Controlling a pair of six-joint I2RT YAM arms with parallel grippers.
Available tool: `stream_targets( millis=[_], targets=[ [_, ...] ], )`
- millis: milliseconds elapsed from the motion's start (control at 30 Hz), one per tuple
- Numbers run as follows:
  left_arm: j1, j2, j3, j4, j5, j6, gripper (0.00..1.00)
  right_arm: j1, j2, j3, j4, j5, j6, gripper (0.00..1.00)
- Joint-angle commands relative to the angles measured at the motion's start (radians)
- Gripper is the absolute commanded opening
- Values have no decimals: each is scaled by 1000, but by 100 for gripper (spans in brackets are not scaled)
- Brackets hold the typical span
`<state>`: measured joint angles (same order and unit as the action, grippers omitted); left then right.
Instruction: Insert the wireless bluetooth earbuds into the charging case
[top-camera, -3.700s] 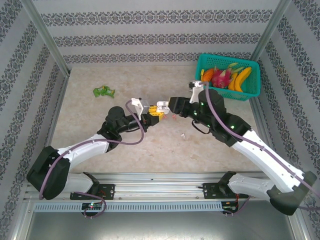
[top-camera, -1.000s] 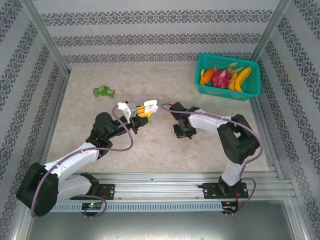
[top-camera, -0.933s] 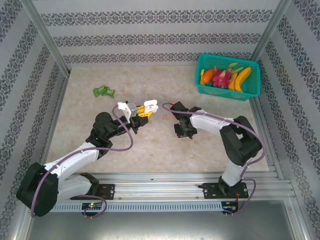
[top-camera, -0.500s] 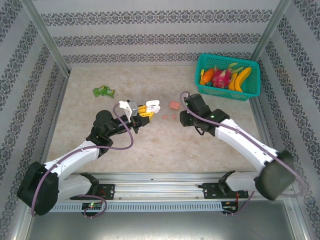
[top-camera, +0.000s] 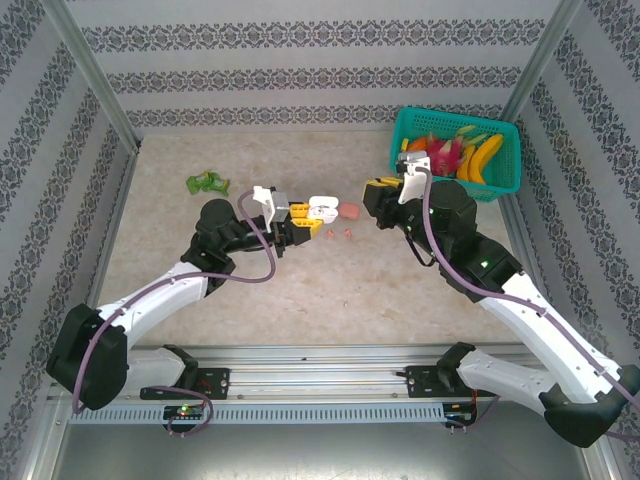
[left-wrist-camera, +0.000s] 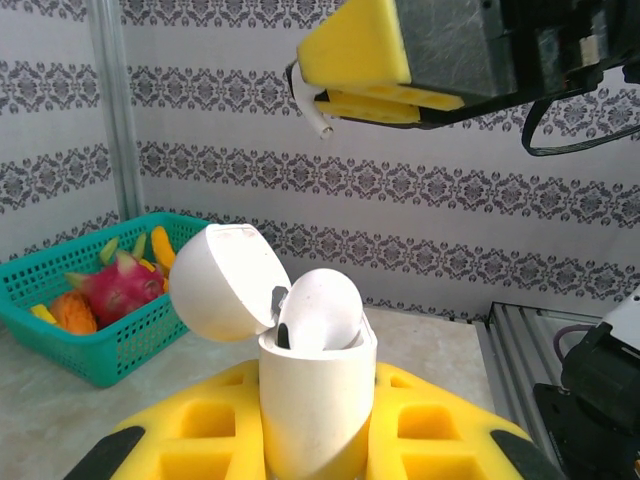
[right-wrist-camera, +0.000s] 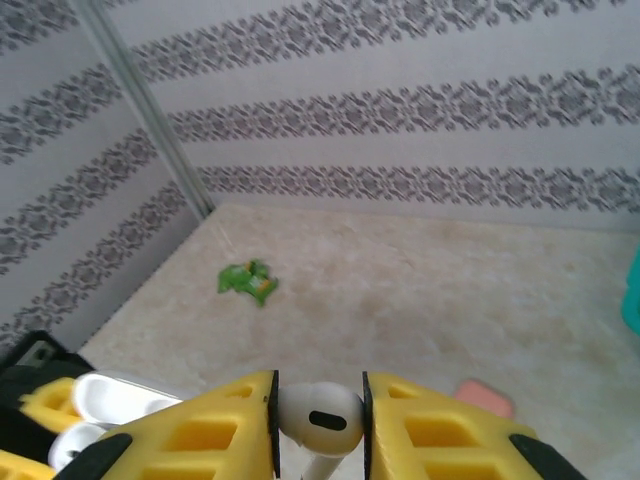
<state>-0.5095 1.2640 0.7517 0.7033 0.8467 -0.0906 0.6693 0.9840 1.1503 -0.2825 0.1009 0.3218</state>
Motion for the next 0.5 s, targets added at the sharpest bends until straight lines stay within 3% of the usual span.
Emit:
stream_targets(
  millis=[0,233,467],
  targets=[
    [-21,19,44,11,41,-2,0,21,2,5,104,-48,-37,26],
    [-62,28,31,99,-106,33,0,44,-19,-51,210,-102,-42,26],
    [-80,49,45,170,-176,34,0,47,-9,-67,242,-122,-35,25]
  ],
)
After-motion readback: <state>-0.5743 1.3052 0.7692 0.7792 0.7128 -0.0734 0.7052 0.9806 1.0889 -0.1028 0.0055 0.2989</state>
